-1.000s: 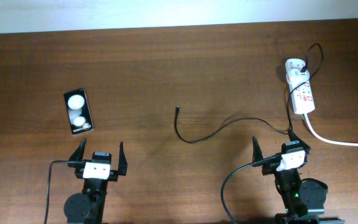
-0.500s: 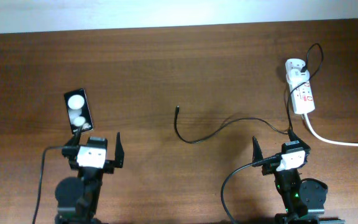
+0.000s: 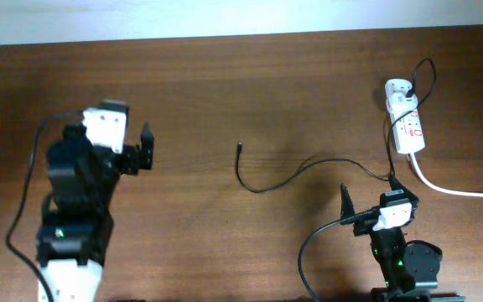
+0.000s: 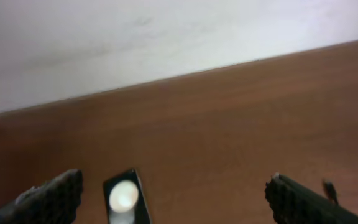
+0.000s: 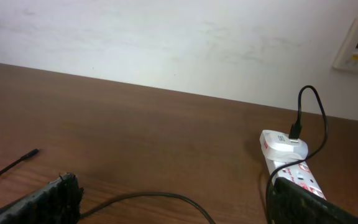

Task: Plug charger to phone and switch on socket
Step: 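Move the left gripper over the black phone and lower onto it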

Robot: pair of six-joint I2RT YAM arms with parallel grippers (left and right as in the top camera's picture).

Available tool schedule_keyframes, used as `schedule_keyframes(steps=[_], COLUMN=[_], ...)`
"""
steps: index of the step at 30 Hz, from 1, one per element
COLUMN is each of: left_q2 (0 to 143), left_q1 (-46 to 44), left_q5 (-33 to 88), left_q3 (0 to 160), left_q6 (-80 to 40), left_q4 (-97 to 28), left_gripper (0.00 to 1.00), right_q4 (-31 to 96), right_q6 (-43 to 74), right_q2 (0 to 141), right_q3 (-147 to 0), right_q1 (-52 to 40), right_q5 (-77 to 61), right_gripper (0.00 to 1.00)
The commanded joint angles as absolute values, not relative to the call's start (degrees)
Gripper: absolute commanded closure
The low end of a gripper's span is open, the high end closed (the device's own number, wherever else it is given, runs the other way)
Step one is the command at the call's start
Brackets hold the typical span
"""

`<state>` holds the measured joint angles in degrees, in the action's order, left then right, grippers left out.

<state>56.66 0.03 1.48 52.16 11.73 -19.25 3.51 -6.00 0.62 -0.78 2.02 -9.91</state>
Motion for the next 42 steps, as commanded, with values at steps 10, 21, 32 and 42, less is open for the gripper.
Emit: schedule_keyframes(steps=[10,21,32,42], left_q2=[89.49,92.58,116.2,126.13], left_q1=[17.89,14.41,9.93,12.34], left_q5=[39.7,11.7,-6.44,-5.89], left_q3=[79.4,89.03,105.91,105.89], left_q6=[7.53,-5.61,-14.37,-14.26], left_q4=[-46.24,-53.49,-68.23,-65.06], left_gripper=[0.01,0.01,0.01,0.01], right_q4=[3.57,3.57,3.57,3.57], right_q6=[-5.54,-5.54,-5.54,-5.54], right_q2=[0.21,0.21,0.21,0.21], right_q3=[-0.32,-0.32,-0.32,-0.32], right_q1=[1.52,1.52,1.52,1.52], right_q5=[-9.63,-9.63,-9.63,-9.63], right_gripper=[0.01,0.01,0.01,0.01])
